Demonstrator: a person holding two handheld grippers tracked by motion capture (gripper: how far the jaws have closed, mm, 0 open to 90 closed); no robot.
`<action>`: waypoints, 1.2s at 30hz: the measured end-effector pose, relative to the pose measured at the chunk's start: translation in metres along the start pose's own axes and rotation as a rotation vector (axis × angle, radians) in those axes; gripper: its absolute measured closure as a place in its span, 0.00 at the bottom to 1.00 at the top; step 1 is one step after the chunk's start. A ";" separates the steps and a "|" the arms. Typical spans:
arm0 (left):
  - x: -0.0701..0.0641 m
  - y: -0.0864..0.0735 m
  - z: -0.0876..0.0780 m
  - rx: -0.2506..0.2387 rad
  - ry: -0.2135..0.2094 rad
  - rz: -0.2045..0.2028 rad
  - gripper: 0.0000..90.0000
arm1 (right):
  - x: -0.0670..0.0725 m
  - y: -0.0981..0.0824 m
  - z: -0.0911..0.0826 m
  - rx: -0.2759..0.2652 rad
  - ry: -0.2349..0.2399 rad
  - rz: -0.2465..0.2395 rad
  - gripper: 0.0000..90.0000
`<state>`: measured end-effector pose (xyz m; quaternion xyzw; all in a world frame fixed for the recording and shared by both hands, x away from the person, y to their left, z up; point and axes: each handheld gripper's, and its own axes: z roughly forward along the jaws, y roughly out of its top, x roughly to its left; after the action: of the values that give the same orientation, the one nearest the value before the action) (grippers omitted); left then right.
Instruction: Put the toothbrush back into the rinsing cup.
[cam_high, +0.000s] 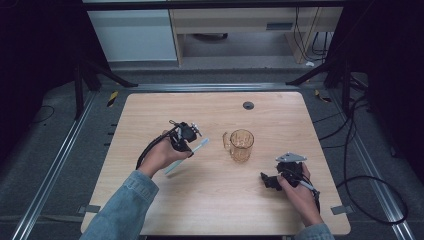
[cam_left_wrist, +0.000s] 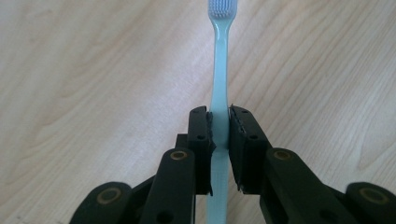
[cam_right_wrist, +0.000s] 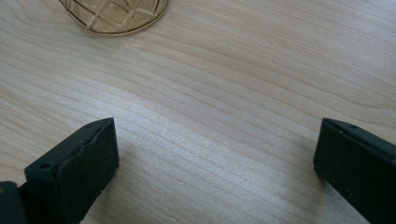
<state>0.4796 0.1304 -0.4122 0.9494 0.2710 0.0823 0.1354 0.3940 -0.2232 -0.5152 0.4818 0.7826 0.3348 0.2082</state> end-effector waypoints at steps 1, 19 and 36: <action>0.002 0.002 -0.005 -0.019 0.007 -0.003 0.87 | 0.000 0.000 0.000 0.000 0.000 0.000 0.00; -0.007 0.024 -0.035 -0.284 0.078 -0.044 0.87 | 0.000 0.000 0.000 0.001 0.008 -0.007 0.00; -0.006 0.029 -0.037 -0.454 0.107 -0.128 0.87 | 0.000 0.000 0.000 0.001 0.011 -0.007 0.00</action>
<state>0.4801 0.1117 -0.3687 0.8698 0.3120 0.1827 0.3358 0.3936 -0.2234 -0.5152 0.4772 0.7855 0.3364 0.2052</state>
